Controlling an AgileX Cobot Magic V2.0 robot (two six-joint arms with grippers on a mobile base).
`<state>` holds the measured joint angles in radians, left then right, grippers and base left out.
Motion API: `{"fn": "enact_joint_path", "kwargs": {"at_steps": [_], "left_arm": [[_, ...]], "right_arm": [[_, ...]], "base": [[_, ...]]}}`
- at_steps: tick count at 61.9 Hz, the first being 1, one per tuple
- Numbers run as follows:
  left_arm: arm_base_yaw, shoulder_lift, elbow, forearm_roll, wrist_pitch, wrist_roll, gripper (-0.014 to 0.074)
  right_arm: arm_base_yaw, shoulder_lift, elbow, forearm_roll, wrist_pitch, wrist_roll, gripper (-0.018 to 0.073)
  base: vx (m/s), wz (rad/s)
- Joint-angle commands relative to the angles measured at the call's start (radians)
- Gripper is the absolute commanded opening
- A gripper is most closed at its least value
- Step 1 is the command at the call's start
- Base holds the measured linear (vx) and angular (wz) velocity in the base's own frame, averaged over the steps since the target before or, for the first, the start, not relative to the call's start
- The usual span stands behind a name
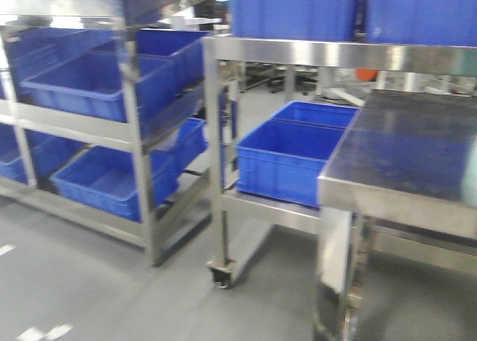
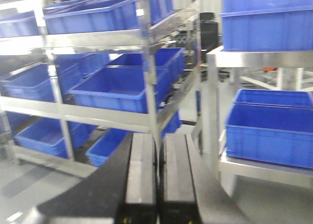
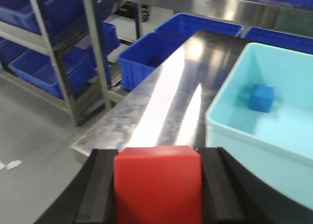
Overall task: Pick red cube and place on left shelf
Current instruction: 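Turn the base away from the table holding the red cube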
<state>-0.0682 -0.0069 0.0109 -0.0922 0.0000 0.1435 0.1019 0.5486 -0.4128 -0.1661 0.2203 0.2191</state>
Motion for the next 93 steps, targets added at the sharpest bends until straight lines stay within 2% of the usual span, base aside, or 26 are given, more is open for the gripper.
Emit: {"fn": "enact_joint_path", "kwargs": {"at_steps": [1, 93], "left_arm": [[-0.003, 0.008, 0.022, -0.006, -0.083, 0.001, 0.0106], [-0.003, 0.008, 0.022, -0.006, -0.083, 0.001, 0.0106]], "right_arm": [[-0.006, 0.001, -0.028, -0.015, -0.092, -0.001, 0.0057], [-0.006, 0.001, -0.028, -0.015, -0.092, -0.001, 0.0057]], "base": [[-0.2, 0.17], [-0.19, 0.57]]}}
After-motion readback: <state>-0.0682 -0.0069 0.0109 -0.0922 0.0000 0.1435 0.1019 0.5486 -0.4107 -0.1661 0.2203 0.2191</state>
